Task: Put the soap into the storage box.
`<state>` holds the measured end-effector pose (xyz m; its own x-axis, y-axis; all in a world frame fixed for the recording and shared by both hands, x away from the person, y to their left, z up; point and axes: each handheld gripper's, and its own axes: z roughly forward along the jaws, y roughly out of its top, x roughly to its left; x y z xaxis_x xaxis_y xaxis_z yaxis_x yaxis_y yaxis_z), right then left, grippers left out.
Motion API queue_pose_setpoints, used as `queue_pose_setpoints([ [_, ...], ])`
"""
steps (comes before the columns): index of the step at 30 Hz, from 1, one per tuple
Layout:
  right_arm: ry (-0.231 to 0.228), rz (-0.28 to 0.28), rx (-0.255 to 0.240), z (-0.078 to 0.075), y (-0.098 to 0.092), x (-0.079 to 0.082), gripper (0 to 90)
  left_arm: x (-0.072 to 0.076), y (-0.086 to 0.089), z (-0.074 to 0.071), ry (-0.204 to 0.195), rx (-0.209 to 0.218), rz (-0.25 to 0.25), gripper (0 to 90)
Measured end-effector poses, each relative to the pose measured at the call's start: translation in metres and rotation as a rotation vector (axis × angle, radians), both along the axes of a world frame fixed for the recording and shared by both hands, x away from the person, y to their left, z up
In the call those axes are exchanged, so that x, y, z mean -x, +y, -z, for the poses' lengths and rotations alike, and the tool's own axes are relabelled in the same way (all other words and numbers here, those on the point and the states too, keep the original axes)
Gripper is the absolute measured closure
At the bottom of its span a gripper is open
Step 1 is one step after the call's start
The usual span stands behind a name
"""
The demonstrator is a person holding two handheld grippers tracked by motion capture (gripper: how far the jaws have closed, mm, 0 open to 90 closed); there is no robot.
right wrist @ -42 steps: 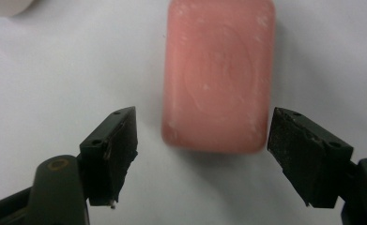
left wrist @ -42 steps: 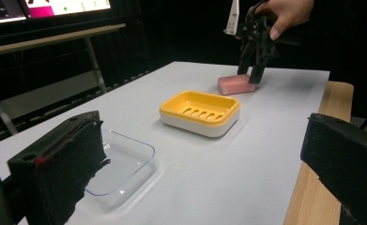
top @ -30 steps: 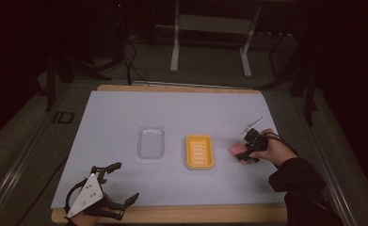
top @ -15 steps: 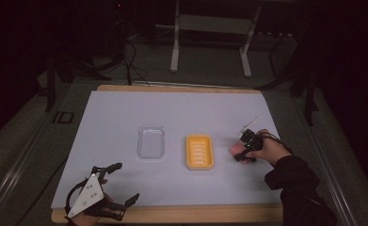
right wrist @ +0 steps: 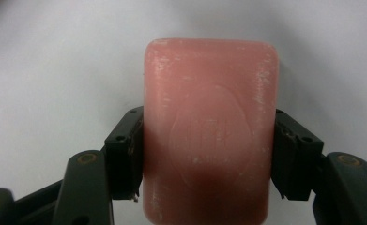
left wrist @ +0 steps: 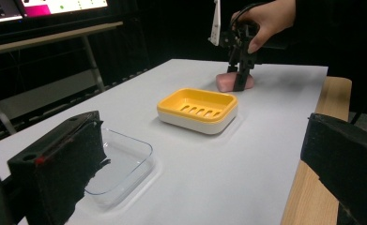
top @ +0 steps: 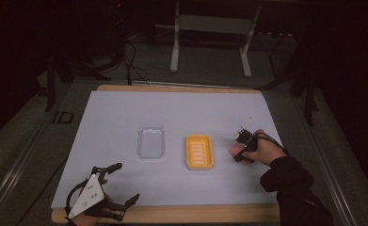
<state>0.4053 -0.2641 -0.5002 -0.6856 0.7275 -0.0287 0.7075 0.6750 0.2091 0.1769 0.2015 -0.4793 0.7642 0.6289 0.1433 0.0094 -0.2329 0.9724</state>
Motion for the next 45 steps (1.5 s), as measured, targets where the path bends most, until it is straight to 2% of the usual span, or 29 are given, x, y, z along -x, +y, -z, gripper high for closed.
queue_pose_setpoints([
  [4,0.000,0.081,-0.028,0.000,-0.004,0.003,37.9,0.000,0.000,0.000,-0.001,-0.004,-0.002,0.6],
  [8,0.029,0.183,-0.051,-0.003,-0.004,0.006,37.9,0.000,0.000,0.000,0.000,-0.008,-0.004,0.6],
  [10,0.004,0.247,-0.085,-0.007,-0.004,0.008,38.0,0.000,0.000,0.000,-0.001,-0.008,-0.004,0.6],
  [11,-0.025,0.281,-0.107,-0.009,-0.004,0.010,37.9,0.000,0.000,0.000,-0.001,-0.007,-0.005,0.6],
  [15,-0.072,0.362,-0.099,-0.017,-0.005,0.013,38.0,0.000,-0.001,0.000,-0.003,-0.013,-0.004,0.6],
  [18,-0.075,0.395,-0.105,-0.021,-0.006,0.014,37.9,0.000,-0.001,0.000,-0.004,-0.012,-0.004,0.6],
  [19,-0.078,0.425,-0.116,-0.025,-0.007,0.014,37.9,0.000,-0.001,0.000,-0.004,-0.013,-0.004,0.6],
  [25,-0.071,0.439,-0.107,-0.038,-0.004,0.018,37.9,0.000,-0.001,0.000,-0.005,-0.017,-0.005,0.6],
  [27,-0.096,0.428,-0.100,-0.044,-0.001,0.020,38.0,0.000,-0.001,0.000,-0.005,-0.017,-0.006,0.6],
  [29,-0.102,0.436,-0.126,-0.051,0.002,0.021,38.0,0.000,-0.001,0.000,-0.005,-0.019,-0.007,0.6],
  [41,-0.102,0.406,-0.185,-0.078,0.030,0.030,38.0,0.000,-0.002,0.000,-0.005,-0.018,-0.008,0.6],
  [45,-0.114,0.387,-0.183,-0.084,0.041,0.032,38.0,0.000,-0.001,0.000,-0.005,-0.020,-0.009,0.6],
])
